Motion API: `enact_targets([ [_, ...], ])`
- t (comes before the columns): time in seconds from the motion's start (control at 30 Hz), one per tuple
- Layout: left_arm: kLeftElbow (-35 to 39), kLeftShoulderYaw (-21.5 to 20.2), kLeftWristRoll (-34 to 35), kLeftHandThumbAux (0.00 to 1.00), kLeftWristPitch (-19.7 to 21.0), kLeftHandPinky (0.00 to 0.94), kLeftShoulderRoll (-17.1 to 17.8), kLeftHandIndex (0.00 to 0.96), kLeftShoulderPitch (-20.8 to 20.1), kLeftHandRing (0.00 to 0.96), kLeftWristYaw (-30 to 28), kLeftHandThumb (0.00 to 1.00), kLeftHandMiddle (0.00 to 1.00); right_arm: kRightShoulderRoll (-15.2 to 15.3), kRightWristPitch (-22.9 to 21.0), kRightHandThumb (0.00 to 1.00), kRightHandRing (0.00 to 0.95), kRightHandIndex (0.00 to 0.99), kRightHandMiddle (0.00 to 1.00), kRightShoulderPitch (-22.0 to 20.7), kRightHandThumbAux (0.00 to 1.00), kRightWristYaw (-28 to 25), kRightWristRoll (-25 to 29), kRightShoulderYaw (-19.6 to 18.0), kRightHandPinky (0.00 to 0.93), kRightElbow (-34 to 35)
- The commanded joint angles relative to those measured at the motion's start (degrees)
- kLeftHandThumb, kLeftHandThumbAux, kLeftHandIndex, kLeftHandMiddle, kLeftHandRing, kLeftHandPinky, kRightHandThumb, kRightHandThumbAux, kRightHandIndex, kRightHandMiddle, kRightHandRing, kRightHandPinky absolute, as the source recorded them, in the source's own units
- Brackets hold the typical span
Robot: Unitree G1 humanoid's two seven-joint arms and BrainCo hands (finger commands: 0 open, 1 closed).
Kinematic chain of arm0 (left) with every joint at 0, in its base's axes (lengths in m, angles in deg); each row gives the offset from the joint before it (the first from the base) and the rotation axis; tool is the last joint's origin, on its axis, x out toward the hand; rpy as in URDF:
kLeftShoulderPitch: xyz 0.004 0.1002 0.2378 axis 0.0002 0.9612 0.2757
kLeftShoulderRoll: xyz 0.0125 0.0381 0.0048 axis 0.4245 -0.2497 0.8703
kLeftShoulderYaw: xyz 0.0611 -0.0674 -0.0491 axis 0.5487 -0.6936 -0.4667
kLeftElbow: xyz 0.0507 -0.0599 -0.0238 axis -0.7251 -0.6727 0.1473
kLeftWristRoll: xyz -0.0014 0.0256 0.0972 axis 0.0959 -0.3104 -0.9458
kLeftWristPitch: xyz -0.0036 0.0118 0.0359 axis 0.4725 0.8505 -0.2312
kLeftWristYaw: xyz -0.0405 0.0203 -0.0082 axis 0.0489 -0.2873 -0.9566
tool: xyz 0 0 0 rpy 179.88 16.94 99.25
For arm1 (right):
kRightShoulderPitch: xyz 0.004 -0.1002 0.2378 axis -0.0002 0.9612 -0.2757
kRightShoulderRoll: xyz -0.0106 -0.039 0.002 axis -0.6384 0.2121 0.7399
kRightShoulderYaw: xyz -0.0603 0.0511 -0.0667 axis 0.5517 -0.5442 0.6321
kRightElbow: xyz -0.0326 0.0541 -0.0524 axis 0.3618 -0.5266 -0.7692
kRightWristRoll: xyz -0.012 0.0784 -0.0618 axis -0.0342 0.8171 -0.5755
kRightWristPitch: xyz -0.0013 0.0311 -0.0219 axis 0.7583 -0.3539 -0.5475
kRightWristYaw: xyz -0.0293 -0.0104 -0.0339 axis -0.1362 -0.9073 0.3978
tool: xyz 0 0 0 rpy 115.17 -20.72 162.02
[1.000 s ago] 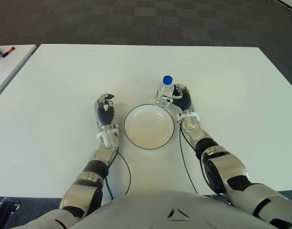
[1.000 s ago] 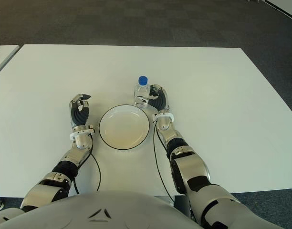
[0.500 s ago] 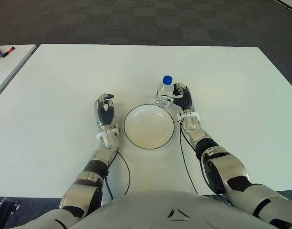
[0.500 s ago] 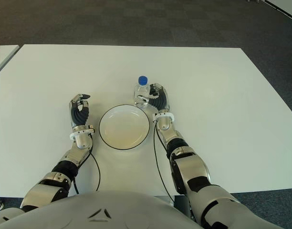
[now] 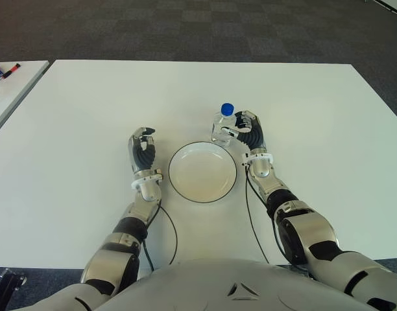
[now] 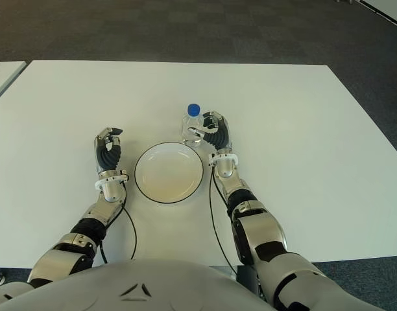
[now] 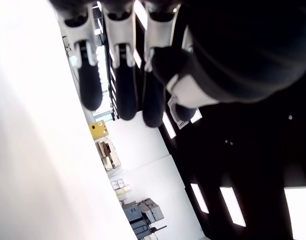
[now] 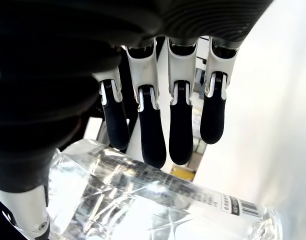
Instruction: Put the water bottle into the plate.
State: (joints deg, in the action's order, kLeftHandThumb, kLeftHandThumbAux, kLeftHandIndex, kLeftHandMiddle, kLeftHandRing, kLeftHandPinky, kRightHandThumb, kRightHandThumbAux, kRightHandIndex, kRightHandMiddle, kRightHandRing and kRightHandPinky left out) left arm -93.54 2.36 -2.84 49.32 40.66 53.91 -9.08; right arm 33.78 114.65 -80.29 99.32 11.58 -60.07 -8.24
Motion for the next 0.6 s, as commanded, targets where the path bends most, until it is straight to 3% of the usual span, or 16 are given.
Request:
enact_targets([
  [0.03, -1.6, -0.27, 0.87, 0.671, -0.45, 0.399, -0.21, 0.45, 0.51, 0.377, -1.1, 0.84, 0.43, -0.09, 0.76, 0.916, 0.443, 0.376, 0.522, 0.64, 0.672, 0.49, 0.15, -0.27, 0.441, 0.93],
  [0.6, -2.53, -0.07, 1.07, 0.673, -1.17, 0.389, -0.12, 0.46, 0.14, 0.358, -1.5, 0.84, 0.418, -0.07, 1.55, 0.945, 0.433, 0.379, 0.53, 1.27, 0.667, 1.6, -0.3, -0.08, 0.438, 3.16],
])
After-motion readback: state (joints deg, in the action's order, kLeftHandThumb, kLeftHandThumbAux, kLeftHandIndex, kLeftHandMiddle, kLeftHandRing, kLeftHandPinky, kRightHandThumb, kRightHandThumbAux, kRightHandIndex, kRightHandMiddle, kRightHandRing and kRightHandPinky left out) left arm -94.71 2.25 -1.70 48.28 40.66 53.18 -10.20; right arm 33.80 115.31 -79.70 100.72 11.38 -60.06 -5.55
